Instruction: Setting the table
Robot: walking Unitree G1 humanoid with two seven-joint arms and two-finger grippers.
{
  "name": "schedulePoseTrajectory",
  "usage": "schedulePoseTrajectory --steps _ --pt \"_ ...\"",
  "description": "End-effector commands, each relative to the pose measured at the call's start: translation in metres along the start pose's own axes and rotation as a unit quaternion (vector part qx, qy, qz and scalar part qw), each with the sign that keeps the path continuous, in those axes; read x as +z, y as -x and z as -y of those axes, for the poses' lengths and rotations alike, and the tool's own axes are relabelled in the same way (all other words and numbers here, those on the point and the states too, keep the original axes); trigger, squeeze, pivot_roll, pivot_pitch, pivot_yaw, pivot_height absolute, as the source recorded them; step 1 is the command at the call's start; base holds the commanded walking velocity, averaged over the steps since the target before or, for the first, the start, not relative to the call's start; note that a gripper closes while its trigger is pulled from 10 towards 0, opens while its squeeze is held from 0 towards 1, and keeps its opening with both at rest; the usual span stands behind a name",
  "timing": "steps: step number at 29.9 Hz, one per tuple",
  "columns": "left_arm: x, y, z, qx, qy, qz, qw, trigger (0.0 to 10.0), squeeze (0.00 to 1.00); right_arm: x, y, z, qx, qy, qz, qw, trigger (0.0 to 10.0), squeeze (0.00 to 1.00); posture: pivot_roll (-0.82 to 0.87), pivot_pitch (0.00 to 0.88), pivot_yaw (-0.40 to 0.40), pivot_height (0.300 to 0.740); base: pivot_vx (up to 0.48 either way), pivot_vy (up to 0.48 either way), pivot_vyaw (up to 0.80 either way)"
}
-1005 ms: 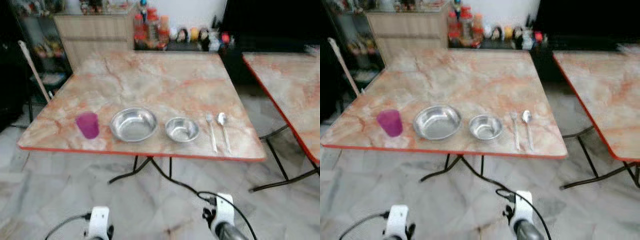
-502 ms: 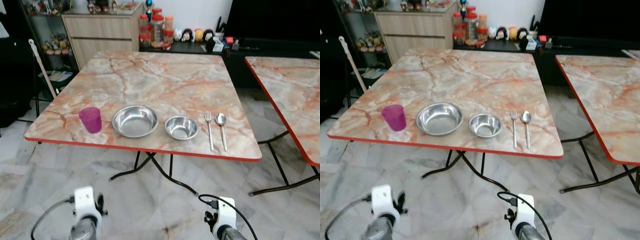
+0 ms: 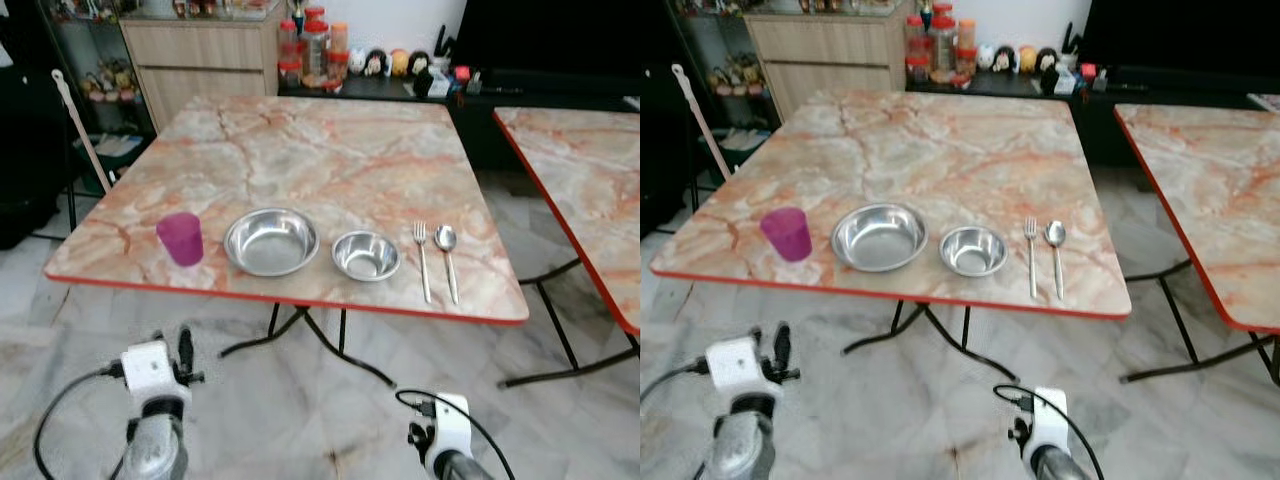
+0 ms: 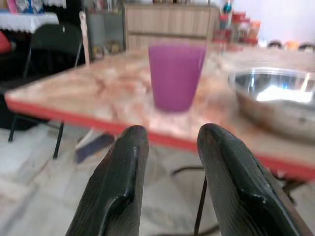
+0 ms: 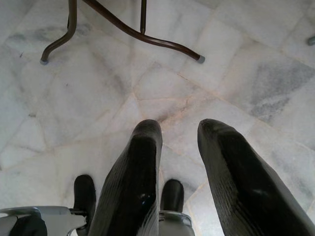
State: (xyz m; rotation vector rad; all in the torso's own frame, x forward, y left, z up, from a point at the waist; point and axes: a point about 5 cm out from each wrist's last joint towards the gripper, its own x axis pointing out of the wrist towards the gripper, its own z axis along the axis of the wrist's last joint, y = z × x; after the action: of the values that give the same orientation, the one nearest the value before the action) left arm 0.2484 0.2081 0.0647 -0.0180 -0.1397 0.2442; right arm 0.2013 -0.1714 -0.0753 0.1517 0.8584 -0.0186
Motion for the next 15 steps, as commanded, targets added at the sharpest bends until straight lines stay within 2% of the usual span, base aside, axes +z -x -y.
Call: schedulePoseTrajectory --steps 1,5,6,12,15 --pt "0.013 -0.011 0.007 -0.008 0.007 0.016 1.0 10.0 0.0 -0.001 0.001 0.001 0.0 0.007 -0.002 1.0 10.0 0.0 0.14 0.011 -0.035 0.74 0.0 0.0 0.0" --pt "0.026 -0.021 0.025 -0.063 -0.006 0.029 0.998 10.0 0.0 -0.002 0.0 -0.001 0.001 0.009 -0.004 1.0 10.0 0.0 0.14 0.0 -0.027 0.74 0.0 0.0 0.0" --pt "0.028 -0.023 0.03 -0.074 -0.001 0.03 0.997 10.0 1.0 -0.001 0.0 -0.002 0.003 0.009 -0.003 1.0 10.0 0.0 0.13 0.0 -0.024 0.74 0.0 0.0 0.0" --pt "0.033 -0.023 0.042 -0.099 0.001 0.022 0.995 10.0 1.0 0.001 -0.001 -0.005 0.006 0.009 0.0 1.0 10.0 0.0 0.12 0.0 -0.009 0.74 0.0 0.0 0.0" --pt "0.034 -0.022 0.044 -0.107 0.0 0.019 0.994 10.0 1.0 0.001 -0.001 -0.005 0.005 0.01 0.0 1.0 10.0 0.0 0.12 0.0 -0.008 0.74 0.0 0.0 0.0"
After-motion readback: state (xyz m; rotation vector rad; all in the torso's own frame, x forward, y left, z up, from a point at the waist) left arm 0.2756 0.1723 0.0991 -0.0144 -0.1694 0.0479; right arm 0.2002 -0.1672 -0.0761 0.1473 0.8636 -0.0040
